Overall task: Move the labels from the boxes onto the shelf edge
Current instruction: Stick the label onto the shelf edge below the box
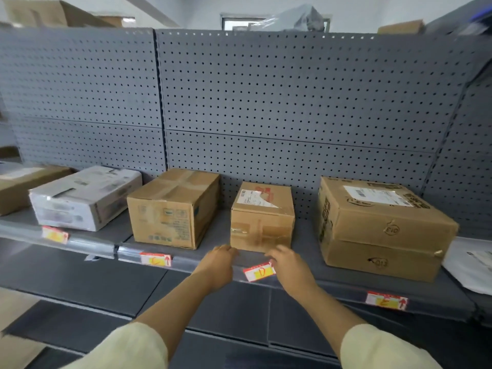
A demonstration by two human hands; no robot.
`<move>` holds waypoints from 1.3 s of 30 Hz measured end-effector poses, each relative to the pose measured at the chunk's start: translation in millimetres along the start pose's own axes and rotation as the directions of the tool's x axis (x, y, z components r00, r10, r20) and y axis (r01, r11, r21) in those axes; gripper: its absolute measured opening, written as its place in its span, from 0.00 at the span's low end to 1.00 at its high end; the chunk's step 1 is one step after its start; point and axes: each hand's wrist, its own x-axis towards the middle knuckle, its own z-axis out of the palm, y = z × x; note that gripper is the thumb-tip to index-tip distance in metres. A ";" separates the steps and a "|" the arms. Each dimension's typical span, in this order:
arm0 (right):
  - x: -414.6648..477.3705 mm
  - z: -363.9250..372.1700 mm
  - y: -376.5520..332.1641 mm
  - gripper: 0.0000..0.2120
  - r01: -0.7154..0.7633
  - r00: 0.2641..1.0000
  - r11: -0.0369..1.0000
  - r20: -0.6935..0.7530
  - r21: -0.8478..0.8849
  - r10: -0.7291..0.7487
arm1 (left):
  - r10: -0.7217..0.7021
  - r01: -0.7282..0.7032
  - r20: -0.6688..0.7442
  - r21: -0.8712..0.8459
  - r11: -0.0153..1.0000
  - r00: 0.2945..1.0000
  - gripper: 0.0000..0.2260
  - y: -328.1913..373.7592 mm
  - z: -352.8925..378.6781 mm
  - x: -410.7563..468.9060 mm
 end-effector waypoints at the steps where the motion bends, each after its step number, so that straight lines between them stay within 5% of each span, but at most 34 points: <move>1: 1.1 0.9 -3.1 0.13 -0.025 1.000 1.000 0.000 -0.006 0.025 | 0.023 -0.023 0.013 0.001 1.000 1.000 0.24 -3.2 -0.9 2.3; 15: -5.3 14.9 -21.2 0.14 -0.160 0.987 0.985 0.009 -0.061 0.161 | 0.172 -0.171 0.052 -0.016 0.985 0.984 0.23 -17.4 -4.6 12.0; 39: -8.8 21.1 -29.3 0.14 -0.039 0.996 0.941 0.060 -0.336 0.063 | 0.153 -0.153 -0.012 0.011 0.988 0.988 0.21 -18.1 -0.8 7.0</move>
